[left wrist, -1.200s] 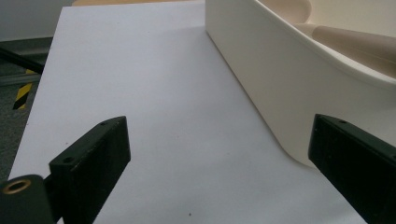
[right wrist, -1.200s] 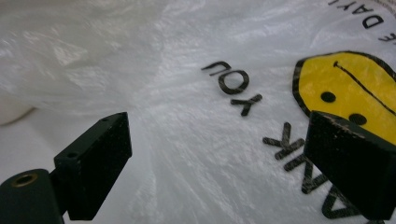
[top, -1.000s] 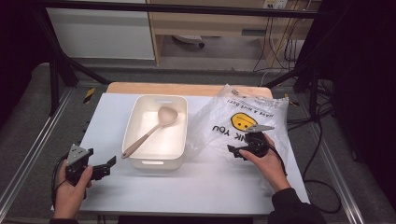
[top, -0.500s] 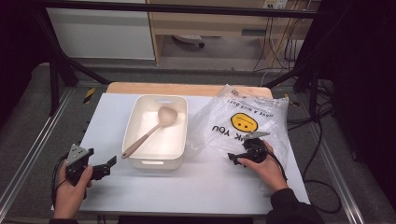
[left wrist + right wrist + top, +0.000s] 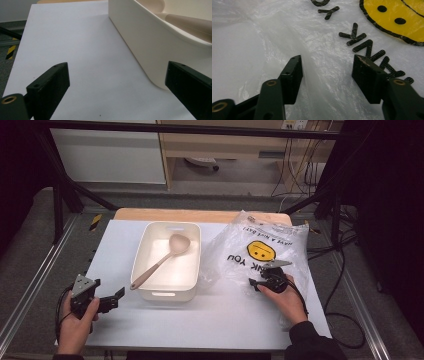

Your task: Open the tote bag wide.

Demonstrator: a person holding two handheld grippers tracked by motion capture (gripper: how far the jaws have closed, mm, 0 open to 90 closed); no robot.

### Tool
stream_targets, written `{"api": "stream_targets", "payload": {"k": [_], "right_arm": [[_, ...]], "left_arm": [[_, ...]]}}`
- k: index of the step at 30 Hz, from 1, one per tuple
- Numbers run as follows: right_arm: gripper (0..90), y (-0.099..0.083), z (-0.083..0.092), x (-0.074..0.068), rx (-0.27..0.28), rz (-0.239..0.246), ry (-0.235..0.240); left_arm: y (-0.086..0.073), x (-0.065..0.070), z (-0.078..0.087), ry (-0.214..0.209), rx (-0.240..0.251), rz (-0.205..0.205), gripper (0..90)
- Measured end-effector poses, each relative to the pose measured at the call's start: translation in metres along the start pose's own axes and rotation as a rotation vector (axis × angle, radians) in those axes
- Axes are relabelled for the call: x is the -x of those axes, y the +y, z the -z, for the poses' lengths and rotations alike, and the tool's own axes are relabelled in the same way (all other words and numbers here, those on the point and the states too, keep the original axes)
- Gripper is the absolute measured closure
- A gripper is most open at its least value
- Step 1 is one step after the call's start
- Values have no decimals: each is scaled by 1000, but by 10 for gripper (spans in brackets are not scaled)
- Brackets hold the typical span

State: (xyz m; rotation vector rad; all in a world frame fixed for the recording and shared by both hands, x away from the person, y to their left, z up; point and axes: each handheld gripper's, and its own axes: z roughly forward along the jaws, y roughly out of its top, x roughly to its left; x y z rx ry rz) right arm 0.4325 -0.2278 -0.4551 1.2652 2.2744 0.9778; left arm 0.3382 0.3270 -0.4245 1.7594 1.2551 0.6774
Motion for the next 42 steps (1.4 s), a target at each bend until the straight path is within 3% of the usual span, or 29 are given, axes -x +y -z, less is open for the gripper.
{"api": "stream_targets", "payload": {"k": [9,15,23,42], "right_arm": [[647,2,1,9,0,-68,-16],[803,4,-1,10,6,-68,-17],[881,5,2,4,-3,-53,4],[900,15,33,-2,109,-60,21]], "left_arm": [[0,0,-1,-1,2,-2,54],[0,1,0,-2,-3,-1,54],[0,0,-1,-2,2,-5,55],[0,0,0,-2,0,-1,55]]}}
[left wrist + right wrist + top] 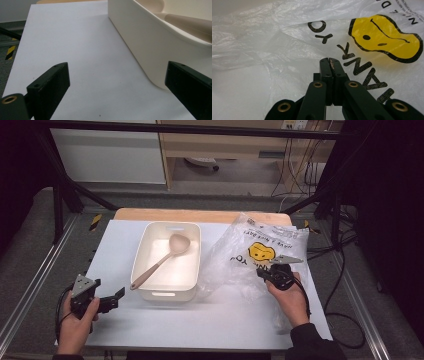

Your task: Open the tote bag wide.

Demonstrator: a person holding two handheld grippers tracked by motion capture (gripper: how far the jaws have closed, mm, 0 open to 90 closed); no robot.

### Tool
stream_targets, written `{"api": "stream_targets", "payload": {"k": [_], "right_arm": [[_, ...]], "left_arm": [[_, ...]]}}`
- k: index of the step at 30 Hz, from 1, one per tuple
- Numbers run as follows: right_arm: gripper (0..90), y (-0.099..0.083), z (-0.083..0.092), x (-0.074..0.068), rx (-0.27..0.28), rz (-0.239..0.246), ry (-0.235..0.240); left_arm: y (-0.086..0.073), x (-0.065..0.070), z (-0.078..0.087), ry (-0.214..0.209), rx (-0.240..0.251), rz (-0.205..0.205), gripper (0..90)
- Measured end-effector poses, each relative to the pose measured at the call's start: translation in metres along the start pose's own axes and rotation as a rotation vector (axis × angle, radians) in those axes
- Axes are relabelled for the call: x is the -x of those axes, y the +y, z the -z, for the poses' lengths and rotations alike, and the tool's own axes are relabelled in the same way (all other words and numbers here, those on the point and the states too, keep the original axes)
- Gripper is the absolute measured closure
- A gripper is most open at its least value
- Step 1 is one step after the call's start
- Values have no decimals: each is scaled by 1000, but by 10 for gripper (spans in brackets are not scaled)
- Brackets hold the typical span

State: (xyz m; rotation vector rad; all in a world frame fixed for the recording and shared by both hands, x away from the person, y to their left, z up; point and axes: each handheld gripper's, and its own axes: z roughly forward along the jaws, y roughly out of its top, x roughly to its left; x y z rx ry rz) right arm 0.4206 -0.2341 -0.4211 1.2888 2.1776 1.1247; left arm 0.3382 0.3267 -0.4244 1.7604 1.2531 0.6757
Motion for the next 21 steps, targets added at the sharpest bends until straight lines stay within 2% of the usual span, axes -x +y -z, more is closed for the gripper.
{"api": "stream_targets", "payload": {"k": [1,11,15,19,21], "right_arm": [[900,1,1,0,7,11,-5],[900,10,11,0,68,-4,-18],[900,11,10,0,75,0,-12],[900,11,9,-2,64,1,-2],[900,10,8,-3,53,2,0]], "left_arm": [[0,0,0,0,0,0,55],[0,-1,0,3,3,-2,55],[1,-2,1,4,11,3,55],[10,-1,10,25,73,-4,57],[18,3,17,16,127,20,61]]}}
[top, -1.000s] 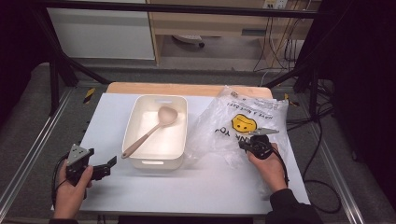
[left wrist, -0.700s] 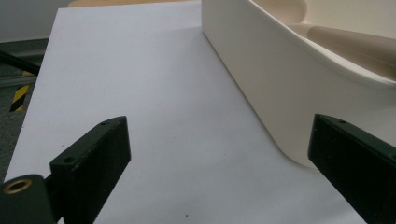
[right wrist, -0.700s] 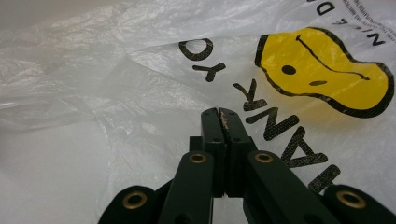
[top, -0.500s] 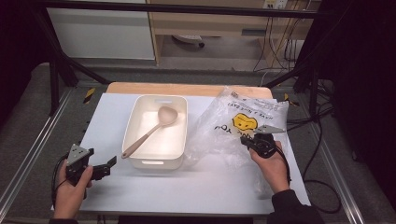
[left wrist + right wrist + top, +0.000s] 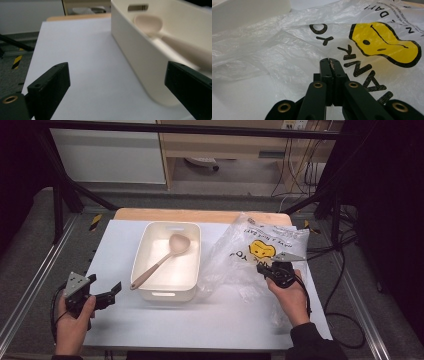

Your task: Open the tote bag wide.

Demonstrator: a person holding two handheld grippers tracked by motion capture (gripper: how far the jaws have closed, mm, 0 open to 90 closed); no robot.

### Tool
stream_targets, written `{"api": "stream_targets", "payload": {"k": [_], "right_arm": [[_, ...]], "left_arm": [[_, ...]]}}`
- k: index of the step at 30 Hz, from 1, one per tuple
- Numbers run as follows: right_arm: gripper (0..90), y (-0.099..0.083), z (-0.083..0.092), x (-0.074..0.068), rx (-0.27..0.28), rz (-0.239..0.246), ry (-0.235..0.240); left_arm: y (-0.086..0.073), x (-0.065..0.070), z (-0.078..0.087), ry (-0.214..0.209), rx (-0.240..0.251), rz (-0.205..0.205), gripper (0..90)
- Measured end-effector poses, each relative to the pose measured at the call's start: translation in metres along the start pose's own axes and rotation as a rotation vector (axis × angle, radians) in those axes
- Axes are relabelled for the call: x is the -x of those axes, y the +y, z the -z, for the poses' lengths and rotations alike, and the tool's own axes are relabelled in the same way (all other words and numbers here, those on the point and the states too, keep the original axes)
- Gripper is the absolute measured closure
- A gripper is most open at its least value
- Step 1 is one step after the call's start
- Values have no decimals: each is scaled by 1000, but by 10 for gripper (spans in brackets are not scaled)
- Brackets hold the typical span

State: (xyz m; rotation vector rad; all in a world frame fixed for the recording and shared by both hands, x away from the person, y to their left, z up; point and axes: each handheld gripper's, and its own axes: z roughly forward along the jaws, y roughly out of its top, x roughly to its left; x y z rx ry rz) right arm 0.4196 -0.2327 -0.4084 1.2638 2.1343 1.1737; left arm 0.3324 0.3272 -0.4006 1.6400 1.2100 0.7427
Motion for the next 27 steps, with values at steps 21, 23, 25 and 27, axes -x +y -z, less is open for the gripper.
{"api": "stream_targets", "payload": {"k": [21,23,25,27], "right_arm": [[900,-7,-8,-5,-65,12,52],[900,-6,-6,-6,-74,6,61],[900,-6,-5,-7,-73,-7,66],[900,-8,-3,-9,-75,-16,71]], "left_arm": [[74,156,-33,-303,33,-149,212],[71,172,-42,-321,31,-155,238],[67,186,-51,-340,18,-161,256],[64,200,-59,-355,2,-163,287]]}}
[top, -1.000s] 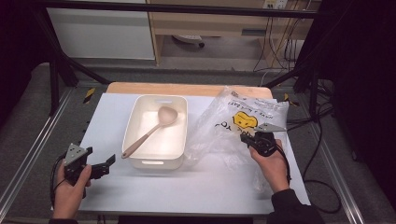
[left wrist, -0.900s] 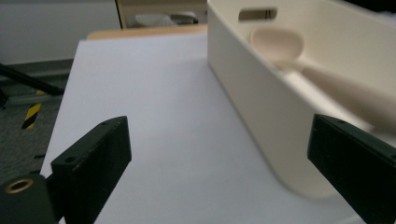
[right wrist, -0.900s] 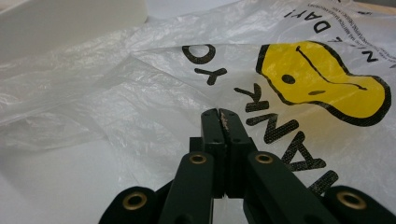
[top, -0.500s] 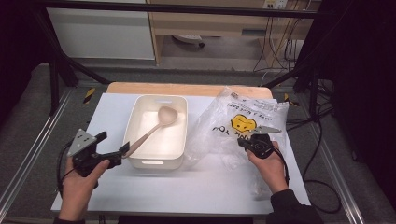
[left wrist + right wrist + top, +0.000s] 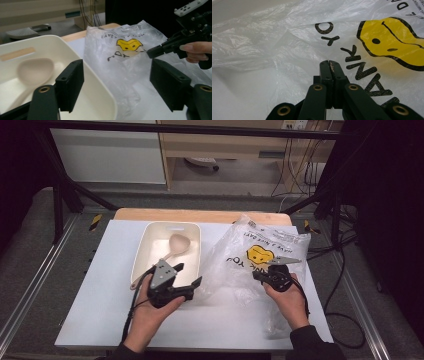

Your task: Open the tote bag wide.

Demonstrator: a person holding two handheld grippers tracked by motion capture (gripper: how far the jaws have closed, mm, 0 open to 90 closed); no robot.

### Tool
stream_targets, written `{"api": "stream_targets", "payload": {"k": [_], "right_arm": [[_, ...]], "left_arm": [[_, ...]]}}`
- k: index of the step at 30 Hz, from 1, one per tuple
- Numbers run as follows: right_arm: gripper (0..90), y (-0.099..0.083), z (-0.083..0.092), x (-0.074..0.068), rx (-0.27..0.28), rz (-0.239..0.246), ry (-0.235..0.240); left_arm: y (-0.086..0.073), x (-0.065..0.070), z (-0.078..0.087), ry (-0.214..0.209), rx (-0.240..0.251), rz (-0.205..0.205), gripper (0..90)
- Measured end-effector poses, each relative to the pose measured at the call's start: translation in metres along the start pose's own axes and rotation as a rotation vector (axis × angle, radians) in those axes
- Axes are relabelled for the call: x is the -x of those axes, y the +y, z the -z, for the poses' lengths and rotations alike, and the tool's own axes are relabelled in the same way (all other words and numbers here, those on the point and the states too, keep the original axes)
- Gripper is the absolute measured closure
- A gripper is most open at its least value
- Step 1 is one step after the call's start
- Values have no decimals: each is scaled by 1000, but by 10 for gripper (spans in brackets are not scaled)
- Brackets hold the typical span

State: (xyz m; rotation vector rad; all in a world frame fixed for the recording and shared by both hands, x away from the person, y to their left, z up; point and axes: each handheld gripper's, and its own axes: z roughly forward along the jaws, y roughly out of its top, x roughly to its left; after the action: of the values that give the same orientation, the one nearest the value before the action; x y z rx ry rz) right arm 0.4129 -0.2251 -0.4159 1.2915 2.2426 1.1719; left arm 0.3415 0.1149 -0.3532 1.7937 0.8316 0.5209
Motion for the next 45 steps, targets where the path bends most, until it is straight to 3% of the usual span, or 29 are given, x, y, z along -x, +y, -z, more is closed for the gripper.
{"api": "stream_targets", "payload": {"k": [6,15,18,20,30,32,37,41,45], "right_arm": [[900,-3,1,-8,-2,9,19],[900,-1,0,-13,-2,24,34],[900,-2,1,-15,-3,41,25],[900,-2,0,-18,-6,47,34],[900,0,1,-20,4,61,44],[900,0,2,-20,9,60,46],[900,3,5,-19,25,48,51],[900,7,11,-18,67,47,23],[900,13,15,-17,78,44,21]], "left_arm": [[-7,27,-28,-65,-56,-18,408],[-23,56,-63,-109,-110,-29,565],[-32,66,-80,-166,-135,-2,694],[-37,72,-91,-175,-145,-17,742],[-56,69,-130,-168,-231,-19,893],[-57,67,-133,-168,-243,-9,899],[-61,68,-141,-158,-299,-46,900],[-61,70,-145,-154,-338,-56,900],[-60,69,-147,-161,-346,-62,900]]}}
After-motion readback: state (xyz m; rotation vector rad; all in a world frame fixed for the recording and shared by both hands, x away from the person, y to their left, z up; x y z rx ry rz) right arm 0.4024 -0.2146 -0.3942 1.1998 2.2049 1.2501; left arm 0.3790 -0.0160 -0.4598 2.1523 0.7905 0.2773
